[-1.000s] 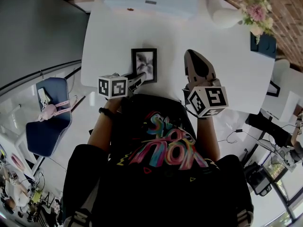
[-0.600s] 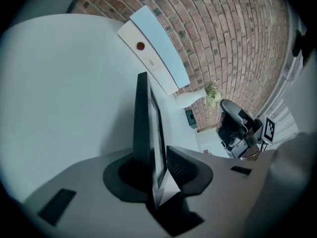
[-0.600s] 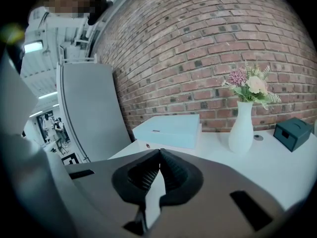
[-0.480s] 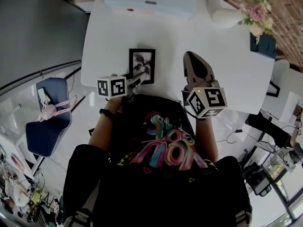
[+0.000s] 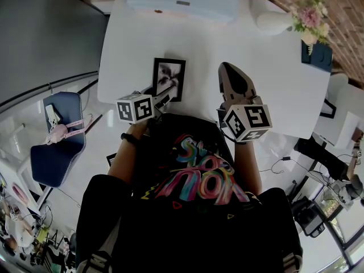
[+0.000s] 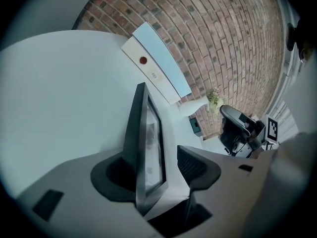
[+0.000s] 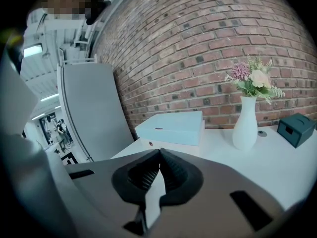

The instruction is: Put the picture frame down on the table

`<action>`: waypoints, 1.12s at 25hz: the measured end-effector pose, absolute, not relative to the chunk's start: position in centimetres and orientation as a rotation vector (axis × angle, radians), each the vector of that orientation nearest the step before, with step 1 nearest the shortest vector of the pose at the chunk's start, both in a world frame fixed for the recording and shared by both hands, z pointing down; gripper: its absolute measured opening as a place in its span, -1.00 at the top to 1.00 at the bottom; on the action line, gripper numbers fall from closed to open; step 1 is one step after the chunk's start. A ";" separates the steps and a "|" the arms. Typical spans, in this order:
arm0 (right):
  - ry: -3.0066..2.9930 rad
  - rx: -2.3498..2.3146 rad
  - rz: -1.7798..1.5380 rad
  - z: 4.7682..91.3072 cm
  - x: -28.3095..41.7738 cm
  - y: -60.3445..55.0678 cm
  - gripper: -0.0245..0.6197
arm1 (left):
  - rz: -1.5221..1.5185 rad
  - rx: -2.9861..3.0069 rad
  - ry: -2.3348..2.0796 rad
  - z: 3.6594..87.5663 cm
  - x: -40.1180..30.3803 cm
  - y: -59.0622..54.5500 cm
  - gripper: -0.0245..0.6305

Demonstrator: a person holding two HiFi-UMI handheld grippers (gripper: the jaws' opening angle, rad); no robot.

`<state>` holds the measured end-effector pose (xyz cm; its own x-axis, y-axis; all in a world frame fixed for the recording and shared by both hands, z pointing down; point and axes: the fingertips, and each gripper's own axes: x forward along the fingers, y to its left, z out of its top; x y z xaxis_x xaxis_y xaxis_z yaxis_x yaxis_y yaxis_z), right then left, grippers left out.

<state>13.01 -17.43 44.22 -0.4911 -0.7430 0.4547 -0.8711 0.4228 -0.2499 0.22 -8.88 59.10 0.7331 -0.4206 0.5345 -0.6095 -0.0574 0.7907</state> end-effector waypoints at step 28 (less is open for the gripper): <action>-2.408 1.358 0.696 45.1 12.4 -17.8 0.87 | 0.107 1.721 -1.145 58.9 -5.5 -10.7 0.00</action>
